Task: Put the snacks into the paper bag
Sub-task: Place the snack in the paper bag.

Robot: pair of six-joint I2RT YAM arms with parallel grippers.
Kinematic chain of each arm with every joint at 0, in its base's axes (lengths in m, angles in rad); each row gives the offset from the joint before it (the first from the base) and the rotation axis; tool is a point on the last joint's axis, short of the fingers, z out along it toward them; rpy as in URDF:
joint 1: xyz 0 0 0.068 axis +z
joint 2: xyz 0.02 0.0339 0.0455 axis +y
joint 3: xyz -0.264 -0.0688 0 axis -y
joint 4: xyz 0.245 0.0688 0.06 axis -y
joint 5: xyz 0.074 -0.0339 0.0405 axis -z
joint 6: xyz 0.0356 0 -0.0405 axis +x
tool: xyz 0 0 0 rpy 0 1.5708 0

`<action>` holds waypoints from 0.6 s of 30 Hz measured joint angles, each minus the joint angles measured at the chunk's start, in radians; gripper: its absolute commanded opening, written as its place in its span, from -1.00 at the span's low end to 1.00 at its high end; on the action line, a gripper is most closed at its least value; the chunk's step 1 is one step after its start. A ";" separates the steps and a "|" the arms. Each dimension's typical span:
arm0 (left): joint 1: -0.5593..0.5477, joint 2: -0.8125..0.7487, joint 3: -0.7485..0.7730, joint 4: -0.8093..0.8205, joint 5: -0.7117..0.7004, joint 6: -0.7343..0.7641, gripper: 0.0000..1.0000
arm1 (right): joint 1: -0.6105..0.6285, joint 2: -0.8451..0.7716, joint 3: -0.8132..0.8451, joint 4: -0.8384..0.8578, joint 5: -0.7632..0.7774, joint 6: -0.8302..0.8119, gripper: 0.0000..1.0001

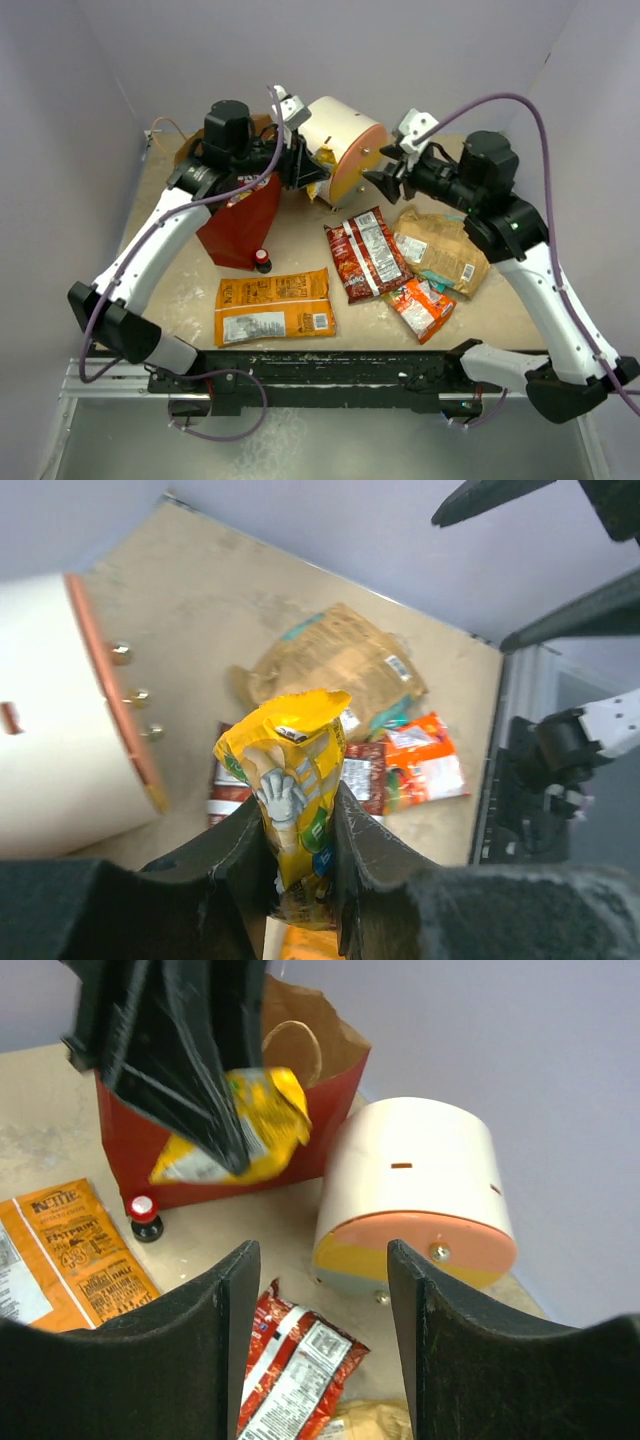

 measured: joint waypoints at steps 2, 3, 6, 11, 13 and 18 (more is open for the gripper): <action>0.002 -0.040 0.020 -0.052 -0.060 0.065 -0.45 | -0.034 -0.040 -0.017 0.003 -0.021 -0.005 0.14; 0.006 -0.063 0.026 -0.077 -0.092 0.093 -0.47 | -0.047 -0.057 -0.029 0.004 -0.026 -0.007 0.15; 0.048 -0.143 0.033 -0.137 -0.175 0.163 -0.50 | -0.091 -0.125 -0.106 0.008 -0.043 -0.034 0.19; 0.178 -0.247 0.050 -0.196 -0.380 0.251 -0.53 | -0.161 -0.191 -0.252 -0.005 -0.046 -0.090 0.20; 0.197 -0.264 0.062 -0.214 -0.476 0.293 -0.54 | -0.172 -0.191 -0.288 -0.019 -0.040 -0.111 0.20; 0.209 -0.212 0.093 -0.247 -0.646 0.377 -0.58 | -0.178 -0.189 -0.342 -0.057 -0.042 -0.160 0.20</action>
